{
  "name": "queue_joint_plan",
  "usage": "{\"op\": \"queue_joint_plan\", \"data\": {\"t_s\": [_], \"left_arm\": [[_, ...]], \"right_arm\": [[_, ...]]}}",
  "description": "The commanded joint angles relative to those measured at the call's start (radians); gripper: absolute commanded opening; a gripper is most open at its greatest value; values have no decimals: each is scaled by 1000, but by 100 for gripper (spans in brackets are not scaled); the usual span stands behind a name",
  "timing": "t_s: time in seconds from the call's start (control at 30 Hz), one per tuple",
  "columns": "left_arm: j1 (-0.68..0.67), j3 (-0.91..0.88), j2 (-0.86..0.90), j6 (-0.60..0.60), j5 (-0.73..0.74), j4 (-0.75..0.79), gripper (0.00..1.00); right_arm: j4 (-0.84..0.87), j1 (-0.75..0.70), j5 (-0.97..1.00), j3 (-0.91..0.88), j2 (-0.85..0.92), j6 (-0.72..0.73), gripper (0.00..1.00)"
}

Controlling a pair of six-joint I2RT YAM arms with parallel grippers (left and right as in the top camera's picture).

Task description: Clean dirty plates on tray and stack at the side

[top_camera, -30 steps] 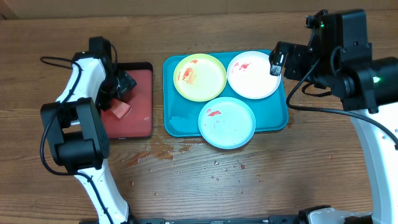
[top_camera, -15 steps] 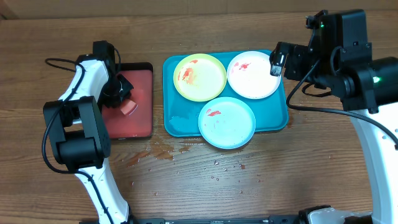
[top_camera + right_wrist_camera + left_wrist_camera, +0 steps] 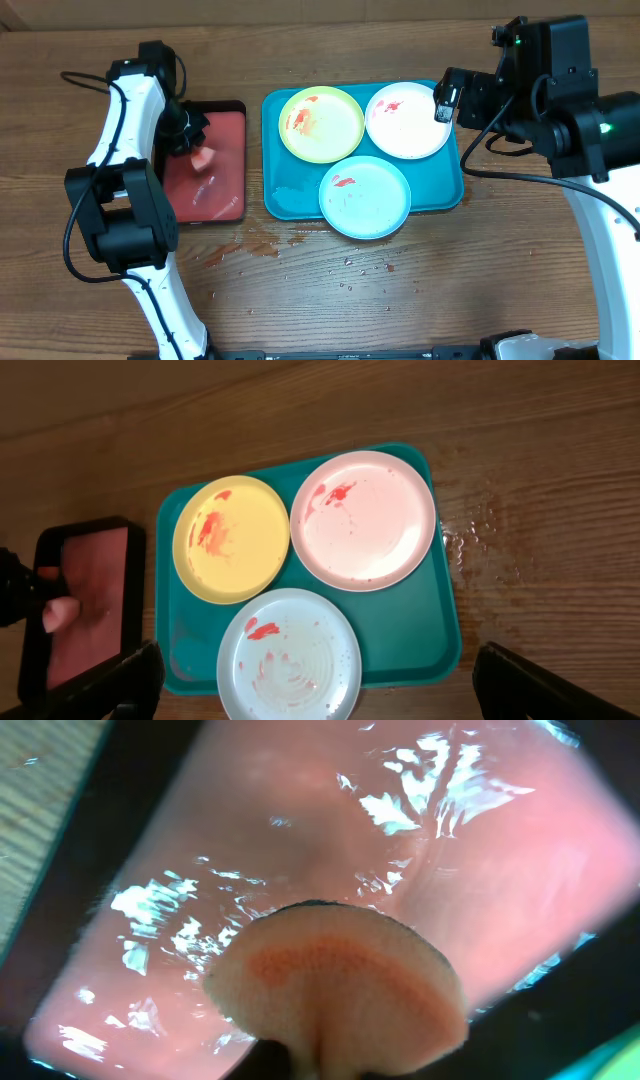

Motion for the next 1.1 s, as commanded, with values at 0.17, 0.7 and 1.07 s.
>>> {"op": "queue_joint_plan", "data": {"t_s": [0.17, 0.7, 1.07], "left_arm": [[-7, 12, 8, 116, 82, 27, 4], [62, -74, 20, 264, 453, 204, 13], [92, -184, 20, 295, 445, 222, 100]], "right_arm": [[-11, -3, 6, 12, 0, -3, 100], [-58, -3, 10, 12, 0, -7, 100], [-59, -3, 10, 12, 0, -31, 100]]}}
